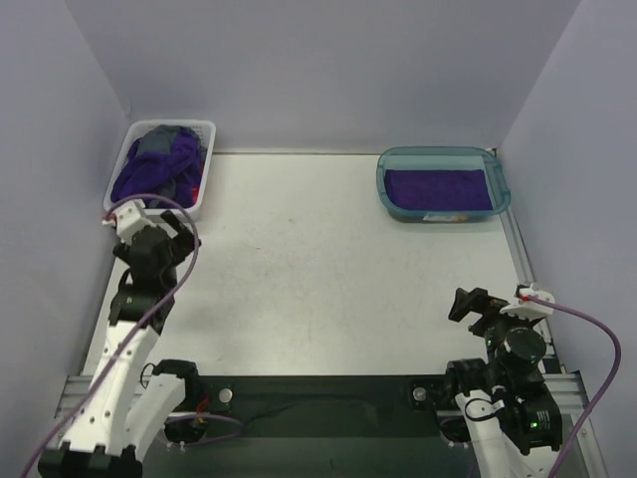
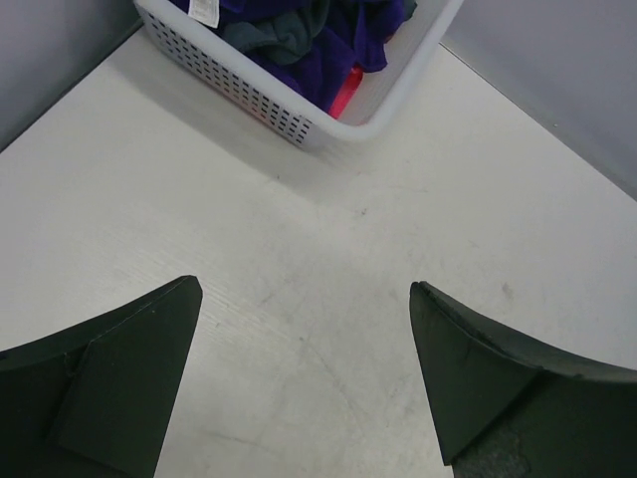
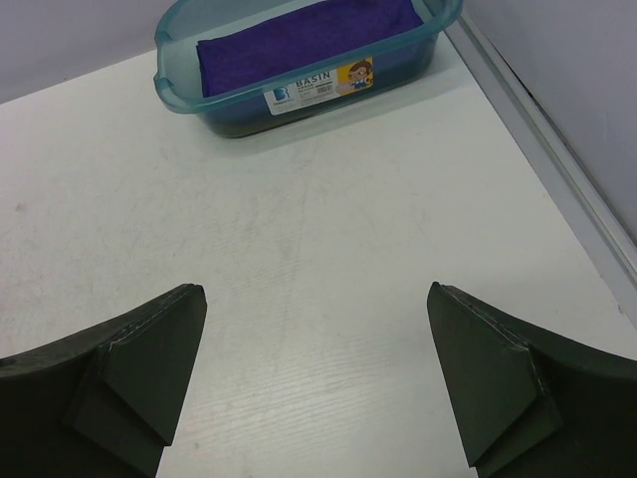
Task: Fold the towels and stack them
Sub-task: Grab crumpled towel
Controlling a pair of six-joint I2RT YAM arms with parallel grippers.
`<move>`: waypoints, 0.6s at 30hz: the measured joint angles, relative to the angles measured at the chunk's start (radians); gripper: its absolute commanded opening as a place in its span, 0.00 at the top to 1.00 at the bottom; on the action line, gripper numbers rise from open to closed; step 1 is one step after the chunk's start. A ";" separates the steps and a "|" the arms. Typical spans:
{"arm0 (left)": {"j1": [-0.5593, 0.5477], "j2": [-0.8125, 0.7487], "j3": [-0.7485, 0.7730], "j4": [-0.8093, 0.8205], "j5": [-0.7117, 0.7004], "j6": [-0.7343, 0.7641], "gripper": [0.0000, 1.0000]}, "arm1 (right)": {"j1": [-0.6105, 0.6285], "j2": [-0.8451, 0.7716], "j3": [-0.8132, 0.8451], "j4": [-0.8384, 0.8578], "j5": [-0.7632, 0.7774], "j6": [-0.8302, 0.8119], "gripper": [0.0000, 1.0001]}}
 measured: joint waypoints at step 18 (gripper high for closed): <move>0.137 1.058 0.792 0.177 -0.248 0.034 0.02 | 0.056 0.000 -0.015 -0.007 0.018 0.023 0.00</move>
